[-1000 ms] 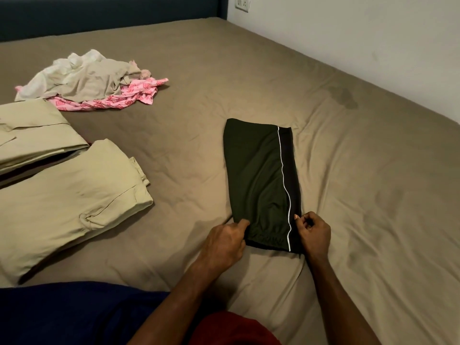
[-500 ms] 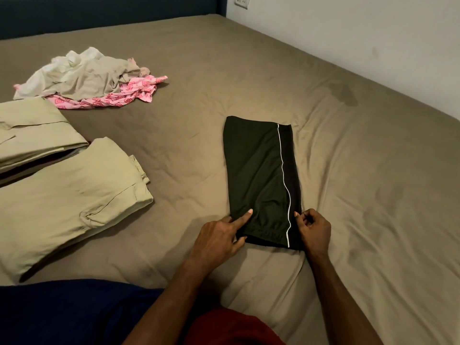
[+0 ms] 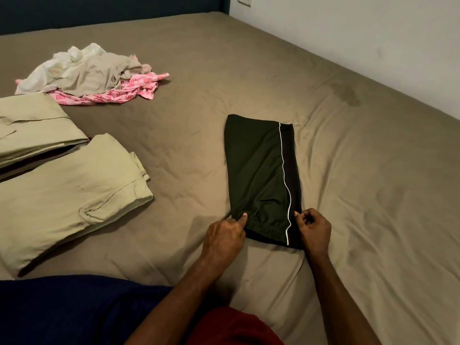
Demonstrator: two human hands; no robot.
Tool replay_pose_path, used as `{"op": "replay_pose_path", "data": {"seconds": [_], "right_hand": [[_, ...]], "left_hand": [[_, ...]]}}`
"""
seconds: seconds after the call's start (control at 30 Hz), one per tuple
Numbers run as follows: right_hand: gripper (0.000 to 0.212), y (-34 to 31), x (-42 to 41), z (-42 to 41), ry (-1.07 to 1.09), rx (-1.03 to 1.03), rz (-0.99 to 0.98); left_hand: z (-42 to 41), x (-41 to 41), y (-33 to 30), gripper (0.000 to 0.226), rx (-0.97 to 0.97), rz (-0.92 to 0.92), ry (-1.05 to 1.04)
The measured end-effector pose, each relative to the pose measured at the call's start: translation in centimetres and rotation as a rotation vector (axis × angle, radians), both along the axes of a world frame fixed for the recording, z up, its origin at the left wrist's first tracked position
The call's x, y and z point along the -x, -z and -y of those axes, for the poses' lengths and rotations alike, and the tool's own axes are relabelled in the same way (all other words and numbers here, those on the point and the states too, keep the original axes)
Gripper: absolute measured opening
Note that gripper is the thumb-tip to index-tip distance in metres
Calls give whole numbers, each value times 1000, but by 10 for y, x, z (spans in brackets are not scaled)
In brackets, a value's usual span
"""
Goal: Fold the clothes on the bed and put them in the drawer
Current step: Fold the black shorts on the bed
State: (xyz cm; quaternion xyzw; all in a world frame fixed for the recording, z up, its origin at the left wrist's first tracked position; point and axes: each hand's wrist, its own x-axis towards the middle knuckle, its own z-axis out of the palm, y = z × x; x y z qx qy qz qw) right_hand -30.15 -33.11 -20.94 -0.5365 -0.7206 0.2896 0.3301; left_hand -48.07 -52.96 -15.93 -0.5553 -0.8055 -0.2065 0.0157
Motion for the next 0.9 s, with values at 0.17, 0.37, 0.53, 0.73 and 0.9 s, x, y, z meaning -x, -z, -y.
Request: {"op": "replay_pose_path", "data": {"seconds": [0.17, 0.37, 0.53, 0.73, 0.9], "right_hand": [[28, -1, -2, -3, -24, 13, -12], [25, -14, -11, -5, -98, 53, -37], [20, -22, -20, -11, -146, -82, 35], [88, -23, -17, -32, -495, -108, 110], [61, -34, -2, -61, -763, -253, 292]], "left_hand": [[9, 0, 6, 53, 116, 102, 24], [19, 13, 5, 61, 153, 170, 132], [27, 40, 7, 64, -107, 262, -11], [-6, 70, 19, 88, 52, -20, 150], [-35, 82, 32, 80, 121, -157, 372]]}}
